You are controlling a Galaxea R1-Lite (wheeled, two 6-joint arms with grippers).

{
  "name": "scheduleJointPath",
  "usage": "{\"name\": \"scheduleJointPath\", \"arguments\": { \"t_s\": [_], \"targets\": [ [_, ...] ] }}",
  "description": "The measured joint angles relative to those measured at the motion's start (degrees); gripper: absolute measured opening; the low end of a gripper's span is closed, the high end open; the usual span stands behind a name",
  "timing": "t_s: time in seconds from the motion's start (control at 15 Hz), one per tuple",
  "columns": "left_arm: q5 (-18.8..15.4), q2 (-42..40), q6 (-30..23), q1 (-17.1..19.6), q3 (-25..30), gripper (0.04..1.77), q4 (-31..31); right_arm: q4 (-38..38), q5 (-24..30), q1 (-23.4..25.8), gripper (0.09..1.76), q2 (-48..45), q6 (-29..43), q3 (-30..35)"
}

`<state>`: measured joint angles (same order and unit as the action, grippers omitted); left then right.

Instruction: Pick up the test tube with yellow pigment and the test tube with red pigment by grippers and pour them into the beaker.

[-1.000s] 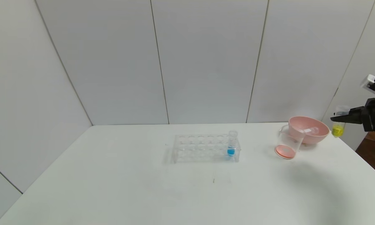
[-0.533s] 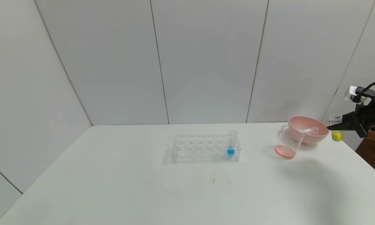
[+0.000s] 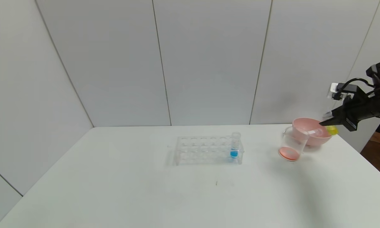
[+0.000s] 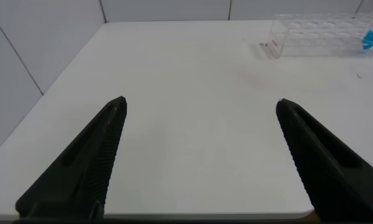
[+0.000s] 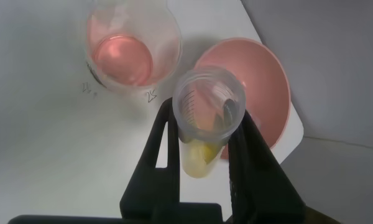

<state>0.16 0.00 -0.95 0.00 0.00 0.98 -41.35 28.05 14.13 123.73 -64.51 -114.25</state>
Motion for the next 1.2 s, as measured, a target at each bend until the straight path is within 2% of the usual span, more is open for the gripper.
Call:
{"name": "scheduleJointPath", "arguments": {
  "t_s": [0.4, 1.2],
  "targets": [
    [0.0, 0.0, 0.0, 0.0, 0.0, 1.72, 0.0, 2.0, -3.5, -3.7, 0.51, 1.0, 0.6, -0.3],
    [0.0, 0.0, 0.0, 0.0, 0.0, 1.72, 0.0, 3.1, -3.6, -3.7, 0.51, 1.3, 0.0, -0.2]
  ]
}}
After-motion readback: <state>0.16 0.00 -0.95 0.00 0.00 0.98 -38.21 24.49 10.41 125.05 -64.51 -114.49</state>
